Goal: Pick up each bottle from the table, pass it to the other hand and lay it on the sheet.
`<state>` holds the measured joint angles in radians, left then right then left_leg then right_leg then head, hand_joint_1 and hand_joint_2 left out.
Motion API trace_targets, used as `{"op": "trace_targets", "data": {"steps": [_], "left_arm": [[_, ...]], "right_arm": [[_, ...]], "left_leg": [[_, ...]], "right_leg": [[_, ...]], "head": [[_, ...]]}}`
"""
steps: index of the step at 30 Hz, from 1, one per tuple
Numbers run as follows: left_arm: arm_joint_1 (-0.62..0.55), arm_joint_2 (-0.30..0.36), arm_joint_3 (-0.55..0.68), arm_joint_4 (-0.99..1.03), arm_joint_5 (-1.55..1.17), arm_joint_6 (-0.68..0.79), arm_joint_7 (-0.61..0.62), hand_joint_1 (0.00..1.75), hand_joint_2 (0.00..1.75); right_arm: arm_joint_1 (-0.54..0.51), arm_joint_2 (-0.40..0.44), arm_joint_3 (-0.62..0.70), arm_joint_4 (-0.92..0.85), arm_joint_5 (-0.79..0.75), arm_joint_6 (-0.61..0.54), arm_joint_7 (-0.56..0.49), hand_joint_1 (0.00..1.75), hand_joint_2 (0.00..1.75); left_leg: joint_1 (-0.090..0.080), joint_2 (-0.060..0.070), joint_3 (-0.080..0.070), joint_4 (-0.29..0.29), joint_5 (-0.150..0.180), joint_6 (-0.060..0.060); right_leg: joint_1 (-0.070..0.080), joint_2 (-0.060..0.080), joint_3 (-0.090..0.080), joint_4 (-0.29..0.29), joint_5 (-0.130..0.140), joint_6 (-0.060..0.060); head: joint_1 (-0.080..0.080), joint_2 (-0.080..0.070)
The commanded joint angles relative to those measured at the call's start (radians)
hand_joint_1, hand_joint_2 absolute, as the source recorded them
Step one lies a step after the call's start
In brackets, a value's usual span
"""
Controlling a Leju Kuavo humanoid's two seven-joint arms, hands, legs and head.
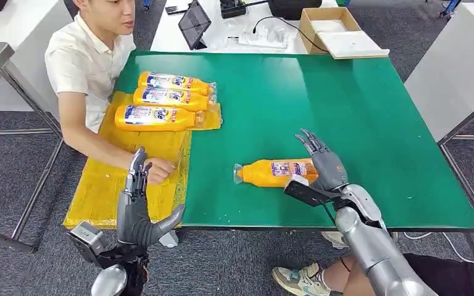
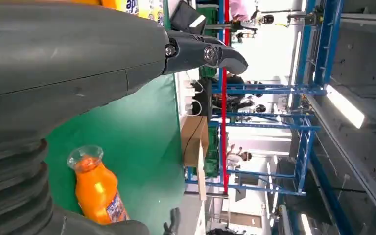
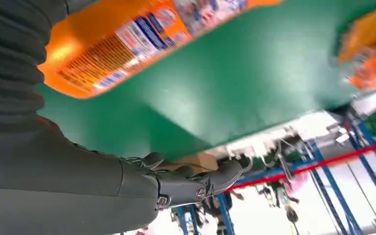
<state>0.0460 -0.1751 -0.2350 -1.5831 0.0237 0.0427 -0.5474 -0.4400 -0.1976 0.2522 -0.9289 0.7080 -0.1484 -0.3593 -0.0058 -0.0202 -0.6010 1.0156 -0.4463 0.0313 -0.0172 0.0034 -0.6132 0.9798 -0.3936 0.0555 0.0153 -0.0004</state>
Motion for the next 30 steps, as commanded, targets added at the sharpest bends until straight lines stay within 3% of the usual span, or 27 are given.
{"op": "trace_targets", "data": {"steps": [1, 2, 8, 18, 30], "left_arm": [[-0.035, 0.022, -0.018, 0.069, 0.005, -0.013, 0.011, 0.0, 1.75], [-0.038, 0.022, -0.017, 0.075, 0.004, -0.014, 0.012, 0.0, 1.75], [-0.03, 0.022, -0.014, 0.068, 0.003, -0.015, 0.013, 0.0, 1.75], [-0.019, 0.015, 0.001, 0.06, -0.007, -0.02, 0.024, 0.0, 1.75], [-0.036, 0.01, 0.002, 0.079, -0.008, -0.019, 0.026, 0.0, 1.75]], "right_arm": [[-0.087, -0.012, 0.097, 0.234, 0.017, 0.064, 0.015, 0.0, 1.75], [-0.113, -0.024, 0.138, 0.314, 0.042, 0.073, 0.024, 0.0, 1.75], [-0.116, -0.035, 0.151, 0.324, 0.059, 0.061, 0.041, 0.0, 1.75], [-0.17, -0.054, 0.219, 0.412, 0.198, 0.026, 0.175, 0.0, 1.75], [-0.197, -0.026, 0.216, 0.472, 0.217, 0.021, 0.196, 0.0, 1.75]], "left_leg": [[0.0, 0.002, 0.004, -0.001, -0.001, -0.001], [0.0, 0.002, 0.003, -0.001, -0.001, -0.001], [0.0, 0.002, 0.005, -0.001, -0.001, -0.002], [0.0, 0.001, 0.003, -0.001, -0.001, -0.001], [0.0, 0.002, 0.004, -0.001, 0.0, -0.001]], "right_leg": [[0.001, 0.001, 0.003, -0.001, -0.001, -0.002], [0.001, 0.001, 0.003, -0.001, 0.0, -0.001], [0.001, 0.0, 0.004, -0.001, -0.001, -0.002], [0.001, 0.0, 0.002, -0.001, 0.0, -0.001], [0.001, 0.0, 0.004, -0.001, 0.0, -0.002]], "head": [[0.0, 0.0], [0.0, 0.0], [0.0, 0.0], [0.0, 0.0], [0.0, 0.0]]}}
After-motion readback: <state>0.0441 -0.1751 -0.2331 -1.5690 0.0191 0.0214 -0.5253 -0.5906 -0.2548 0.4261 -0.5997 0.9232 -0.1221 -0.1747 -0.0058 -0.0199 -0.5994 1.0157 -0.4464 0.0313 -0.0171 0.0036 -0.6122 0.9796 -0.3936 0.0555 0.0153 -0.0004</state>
